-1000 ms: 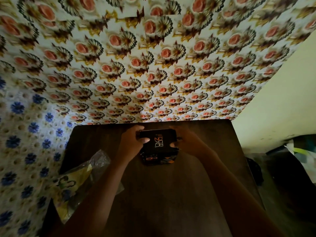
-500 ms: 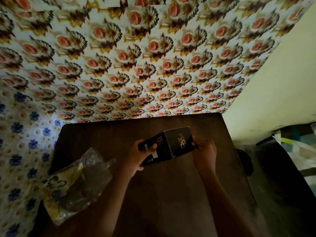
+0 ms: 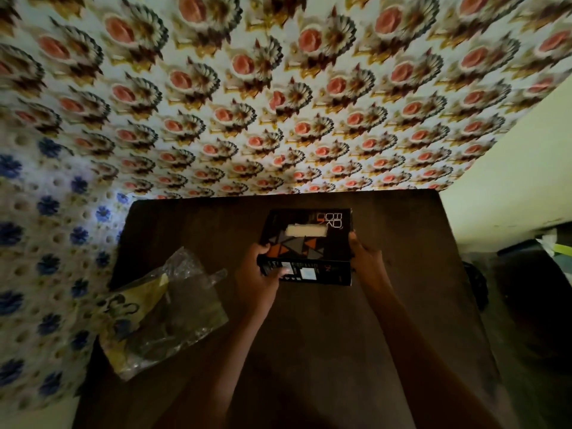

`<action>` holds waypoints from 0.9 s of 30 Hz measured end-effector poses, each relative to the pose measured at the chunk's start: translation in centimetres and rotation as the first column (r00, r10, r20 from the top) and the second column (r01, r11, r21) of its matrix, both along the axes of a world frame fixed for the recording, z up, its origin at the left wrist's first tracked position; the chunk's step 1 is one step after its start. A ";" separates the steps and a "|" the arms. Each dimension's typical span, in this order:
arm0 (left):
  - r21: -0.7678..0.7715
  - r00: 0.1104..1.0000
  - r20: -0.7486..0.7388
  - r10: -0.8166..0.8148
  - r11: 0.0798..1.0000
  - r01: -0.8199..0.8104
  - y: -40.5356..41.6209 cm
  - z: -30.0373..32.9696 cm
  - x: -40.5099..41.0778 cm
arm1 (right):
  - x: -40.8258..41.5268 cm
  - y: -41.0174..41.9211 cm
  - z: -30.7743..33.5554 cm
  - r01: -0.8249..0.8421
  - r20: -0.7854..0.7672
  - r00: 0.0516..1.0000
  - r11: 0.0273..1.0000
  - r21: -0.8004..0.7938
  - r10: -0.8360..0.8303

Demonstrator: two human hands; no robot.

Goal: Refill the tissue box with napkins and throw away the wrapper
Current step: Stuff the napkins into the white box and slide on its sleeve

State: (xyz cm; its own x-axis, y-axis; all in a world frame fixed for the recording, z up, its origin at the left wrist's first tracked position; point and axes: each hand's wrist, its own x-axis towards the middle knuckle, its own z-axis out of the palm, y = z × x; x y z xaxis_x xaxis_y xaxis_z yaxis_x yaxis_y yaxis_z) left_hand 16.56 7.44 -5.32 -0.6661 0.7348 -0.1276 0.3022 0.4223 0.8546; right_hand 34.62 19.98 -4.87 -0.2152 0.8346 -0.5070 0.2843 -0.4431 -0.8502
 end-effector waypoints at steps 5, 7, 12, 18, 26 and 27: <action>0.024 0.998 -0.025 0.058 0.998 -0.058 1.3 -1.5 -2.4 | -4.0 3.2 -2.2 -0.107 0.072 0.992 0.994 0.003 0.107; 0.047 0.995 -0.077 0.065 0.997 -0.062 2.0 -2.4 -3.7 | -5.4 4.6 -2.8 -0.159 0.078 0.984 0.987 -0.002 0.159; 0.088 0.975 -0.221 0.013 0.996 0.007 4.9 -3.3 -6.5 | -8.2 6.6 -4.4 -0.247 0.105 0.966 0.963 0.111 0.235; 0.080 0.972 -0.235 0.014 0.997 0.005 6.2 -3.9 -7.9 | -10.2 7.2 -4.5 -0.139 0.122 0.985 0.976 0.165 0.120; 0.070 0.989 -0.149 0.004 0.998 0.007 2.7 -4.7 -7.5 | -7.9 2.3 -4.6 0.056 0.250 0.965 0.996 0.072 -0.072; 0.060 0.988 -0.155 0.005 0.998 0.004 1.4 -4.7 -7.2 | -7.4 0.8 -4.7 0.068 0.277 0.957 0.996 0.059 -0.081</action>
State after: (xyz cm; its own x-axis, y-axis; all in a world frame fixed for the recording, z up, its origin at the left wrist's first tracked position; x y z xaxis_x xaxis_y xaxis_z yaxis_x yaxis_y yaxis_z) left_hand 9.31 8.81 -9.97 -0.6749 0.7376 0.0216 0.4328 0.3719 0.8212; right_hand 27.20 20.78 -9.56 -0.0073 0.8680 -0.4965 0.4809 -0.4323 -0.7628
